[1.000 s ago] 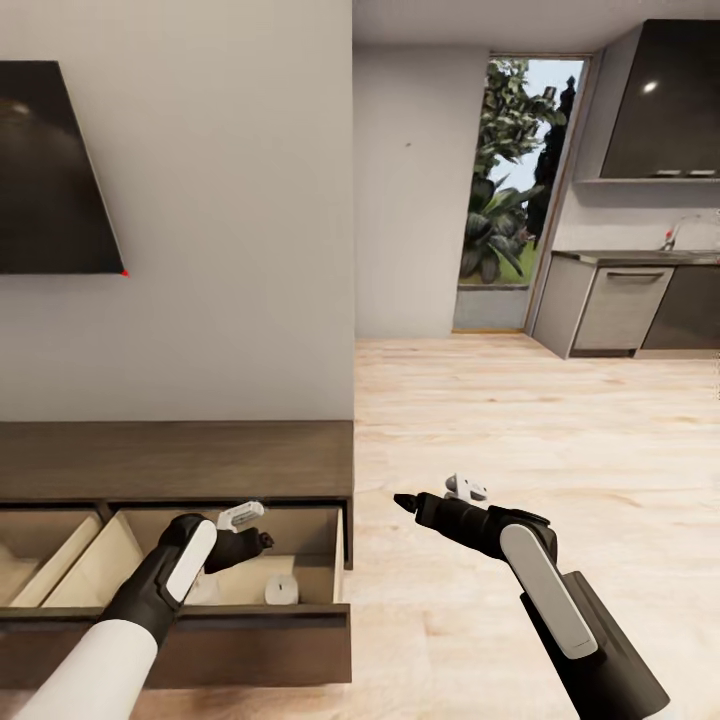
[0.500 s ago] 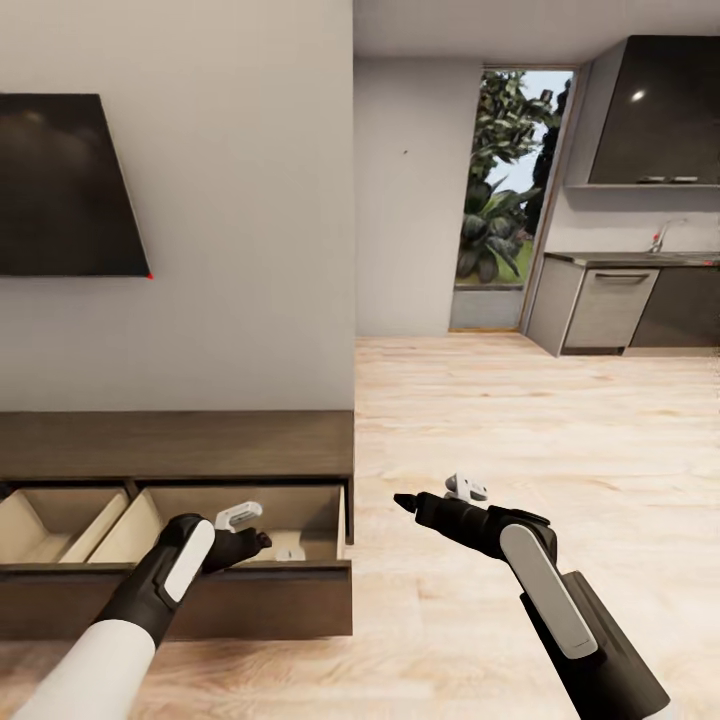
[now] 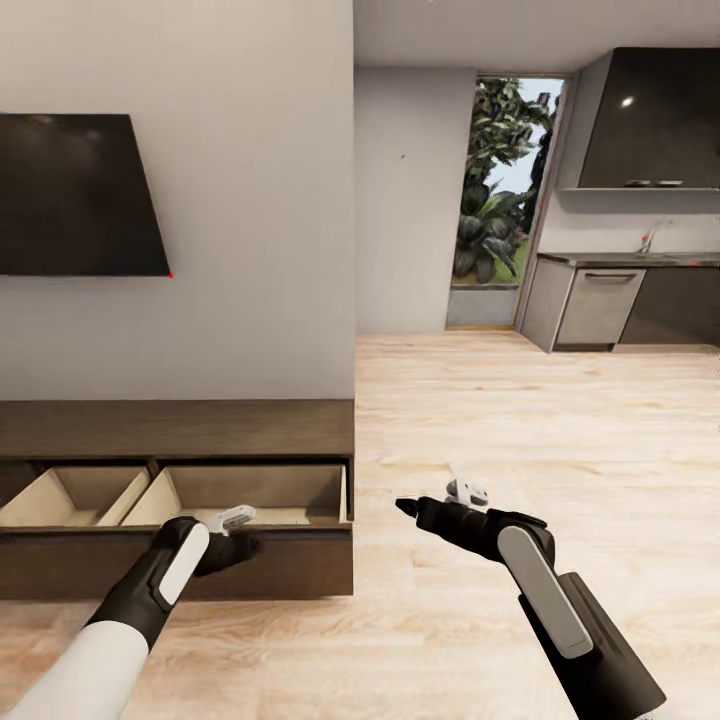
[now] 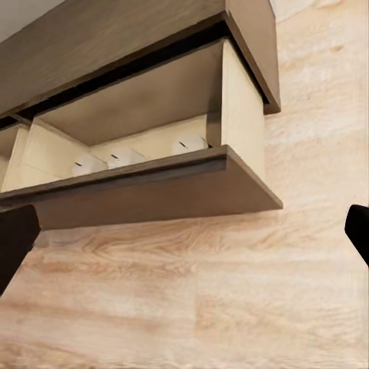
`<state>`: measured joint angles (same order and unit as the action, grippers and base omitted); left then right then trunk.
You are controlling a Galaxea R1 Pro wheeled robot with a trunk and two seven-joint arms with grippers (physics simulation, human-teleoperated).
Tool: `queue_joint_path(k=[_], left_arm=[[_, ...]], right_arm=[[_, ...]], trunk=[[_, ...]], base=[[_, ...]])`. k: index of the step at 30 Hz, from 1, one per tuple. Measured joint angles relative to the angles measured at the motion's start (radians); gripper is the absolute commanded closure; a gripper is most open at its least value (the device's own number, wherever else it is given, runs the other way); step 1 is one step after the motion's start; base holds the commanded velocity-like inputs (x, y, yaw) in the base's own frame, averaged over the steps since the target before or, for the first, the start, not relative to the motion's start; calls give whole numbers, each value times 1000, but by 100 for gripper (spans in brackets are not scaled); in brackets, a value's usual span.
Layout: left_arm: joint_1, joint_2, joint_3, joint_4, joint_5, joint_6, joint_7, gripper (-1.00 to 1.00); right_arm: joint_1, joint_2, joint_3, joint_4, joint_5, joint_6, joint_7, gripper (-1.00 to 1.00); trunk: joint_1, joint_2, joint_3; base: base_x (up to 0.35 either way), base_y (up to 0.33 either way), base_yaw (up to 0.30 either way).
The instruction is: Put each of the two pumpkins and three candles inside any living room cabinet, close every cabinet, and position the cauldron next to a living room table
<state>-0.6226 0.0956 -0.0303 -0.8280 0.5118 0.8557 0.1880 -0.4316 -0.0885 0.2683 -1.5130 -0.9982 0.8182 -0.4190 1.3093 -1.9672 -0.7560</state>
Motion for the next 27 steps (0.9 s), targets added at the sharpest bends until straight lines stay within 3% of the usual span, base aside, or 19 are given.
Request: queue_joint_path(k=[6, 11, 13, 15, 17, 18, 22, 26, 27], left_arm=[[0, 4, -1, 90, -10, -56, -1, -100], [5, 19, -5, 109, -7, -102, -2, -100], [8, 21, -7, 112, -8, -112, -3, -100], [20, 23, -8, 113, -9, -136, -3, -100], [40, 24, -9, 115, -8, -190, -4, -100], [43, 23, -9, 121, -7, -200, -4, -100], [47, 16, -26, 184, -7, -264, -4, -100], [48, 12, -125, 256, -4, -392, -5, -100], [48, 12, -132, 265, -4, -402, -5, -100]], right_arm=[[20, 2, 3, 91, 5, -7, 3, -100], [110, 3, 14, 109, 69, -127, 6, -100], [141, 3, 41, 134, 116, -187, 8, -100], [156, 4, 93, 184, 153, -242, 10, -100], [164, 4, 202, 277, 179, -340, 9, -100], [165, 4, 226, 295, 184, -360, 8, -100], [166, 3, 257, 345, 185, -433, 9, -100], [166, 4, 267, 437, 185, -529, 9, -100], [166, 4, 268, 442, 186, -536, 9, -100]], trunk=[[0, 0, 0], [0, 0, 0], [0, 0, 0], [-1, 0, 0], [-1, 0, 0], [-1, 0, 0], [-1, 0, 0], [-1, 0, 0], [-1, 0, 0]], base=[[-321, 56, 0], [-237, 218, 0], [-95, 106, 0], [-36, 40, 0], [-8, 9, 0], [-4, 36, 0], [-2, 173, 0], [0, 267, 0], [0, 286, 0]])
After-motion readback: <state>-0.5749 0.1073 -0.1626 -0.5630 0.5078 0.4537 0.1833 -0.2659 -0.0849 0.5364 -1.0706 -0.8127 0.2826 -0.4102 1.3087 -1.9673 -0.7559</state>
